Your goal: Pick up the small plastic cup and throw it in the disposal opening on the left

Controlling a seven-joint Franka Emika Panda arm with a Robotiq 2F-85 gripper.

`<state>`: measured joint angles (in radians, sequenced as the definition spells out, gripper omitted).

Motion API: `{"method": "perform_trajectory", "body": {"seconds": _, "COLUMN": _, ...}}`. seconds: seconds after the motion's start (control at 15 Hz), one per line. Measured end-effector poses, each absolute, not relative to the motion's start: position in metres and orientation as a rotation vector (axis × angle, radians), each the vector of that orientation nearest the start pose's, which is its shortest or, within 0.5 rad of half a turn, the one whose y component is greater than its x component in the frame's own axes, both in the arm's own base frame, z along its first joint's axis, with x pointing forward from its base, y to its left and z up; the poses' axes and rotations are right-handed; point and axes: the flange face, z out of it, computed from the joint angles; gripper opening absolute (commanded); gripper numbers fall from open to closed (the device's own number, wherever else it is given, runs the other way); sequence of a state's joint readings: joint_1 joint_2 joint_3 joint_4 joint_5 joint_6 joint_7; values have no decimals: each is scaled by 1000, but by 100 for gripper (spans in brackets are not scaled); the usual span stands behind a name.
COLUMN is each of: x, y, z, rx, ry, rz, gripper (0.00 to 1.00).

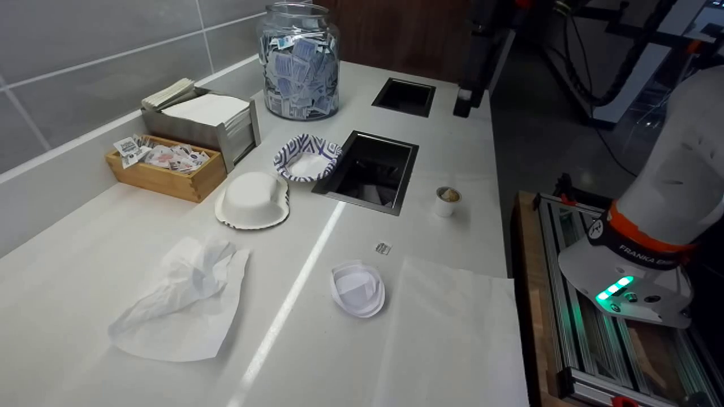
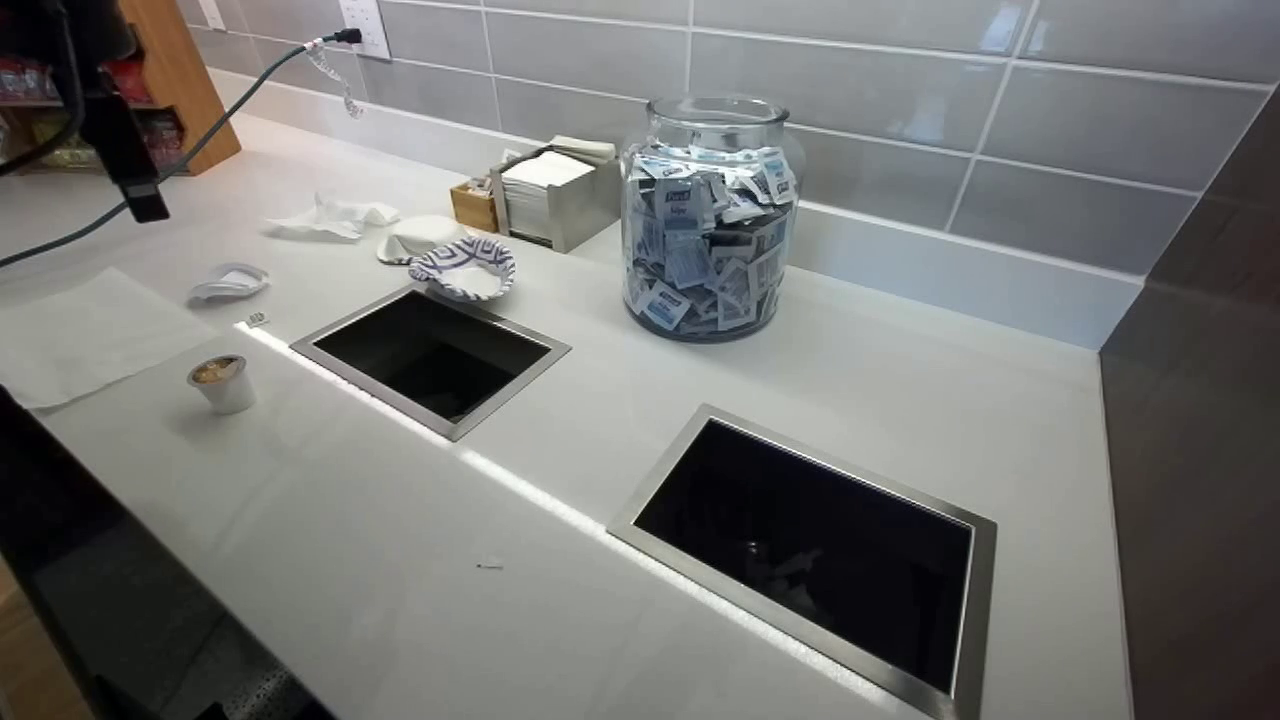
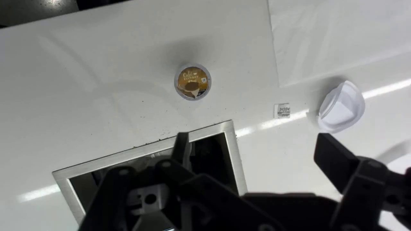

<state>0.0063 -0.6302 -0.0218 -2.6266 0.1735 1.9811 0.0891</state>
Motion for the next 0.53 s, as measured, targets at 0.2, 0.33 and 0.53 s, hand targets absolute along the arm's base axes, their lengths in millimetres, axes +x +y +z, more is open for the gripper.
{"method": "perform_trajectory", "body": {"seconds": 0.2, "x": 364, "y": 6, "z": 430, "rx": -2917, "ry": 446, "rz": -24, "gripper": 100}}
{"method": "perform_trajectory", "body": {"seconds": 0.33, "x": 371, "y": 10, "z": 414, "rx": -2887, "ry": 531, "rz": -7, "gripper": 100}}
{"method": "perform_trajectory", "body": {"seconds": 0.53, "x": 376, "y": 15, "z": 393, "rx": -2842, "ry": 645, "rz": 72, "gripper": 100}}
